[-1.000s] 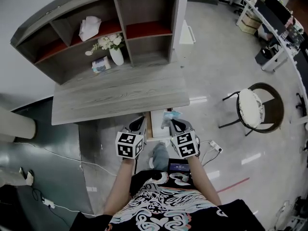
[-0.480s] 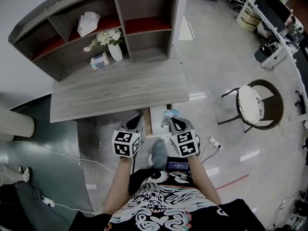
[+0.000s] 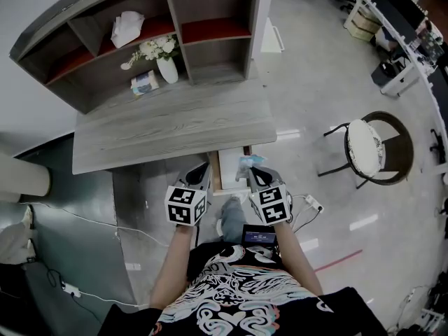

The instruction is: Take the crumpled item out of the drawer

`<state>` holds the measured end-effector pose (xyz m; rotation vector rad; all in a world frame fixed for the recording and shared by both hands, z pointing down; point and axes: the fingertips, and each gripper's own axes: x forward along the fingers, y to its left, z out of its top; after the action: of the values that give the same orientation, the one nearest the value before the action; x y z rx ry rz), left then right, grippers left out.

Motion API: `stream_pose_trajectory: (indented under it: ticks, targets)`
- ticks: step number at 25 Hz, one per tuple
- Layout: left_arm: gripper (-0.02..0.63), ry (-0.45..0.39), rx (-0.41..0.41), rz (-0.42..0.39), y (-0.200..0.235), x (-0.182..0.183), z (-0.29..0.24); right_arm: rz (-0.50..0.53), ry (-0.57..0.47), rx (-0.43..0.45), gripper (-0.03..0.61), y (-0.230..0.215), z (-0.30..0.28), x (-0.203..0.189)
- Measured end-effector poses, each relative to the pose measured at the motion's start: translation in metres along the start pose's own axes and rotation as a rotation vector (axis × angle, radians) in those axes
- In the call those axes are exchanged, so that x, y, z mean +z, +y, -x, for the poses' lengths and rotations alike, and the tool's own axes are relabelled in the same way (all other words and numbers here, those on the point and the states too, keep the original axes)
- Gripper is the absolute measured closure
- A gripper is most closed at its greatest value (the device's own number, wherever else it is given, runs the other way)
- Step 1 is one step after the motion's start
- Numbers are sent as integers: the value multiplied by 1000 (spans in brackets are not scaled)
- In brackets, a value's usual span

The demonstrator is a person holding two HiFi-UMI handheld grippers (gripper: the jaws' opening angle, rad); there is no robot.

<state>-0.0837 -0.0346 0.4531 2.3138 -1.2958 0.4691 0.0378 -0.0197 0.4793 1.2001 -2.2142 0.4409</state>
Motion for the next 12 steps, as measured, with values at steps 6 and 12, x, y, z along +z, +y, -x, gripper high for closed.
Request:
stream_pose_trajectory:
  ticks: [6,12]
  targets:
    - [614,13,-11,-9,-1,-3,-6,-9,12,3,572,0,-3,-3]
    - [614,15,-11,-3,4,-1,-12,-18,20,17,571,-3,-8,-2]
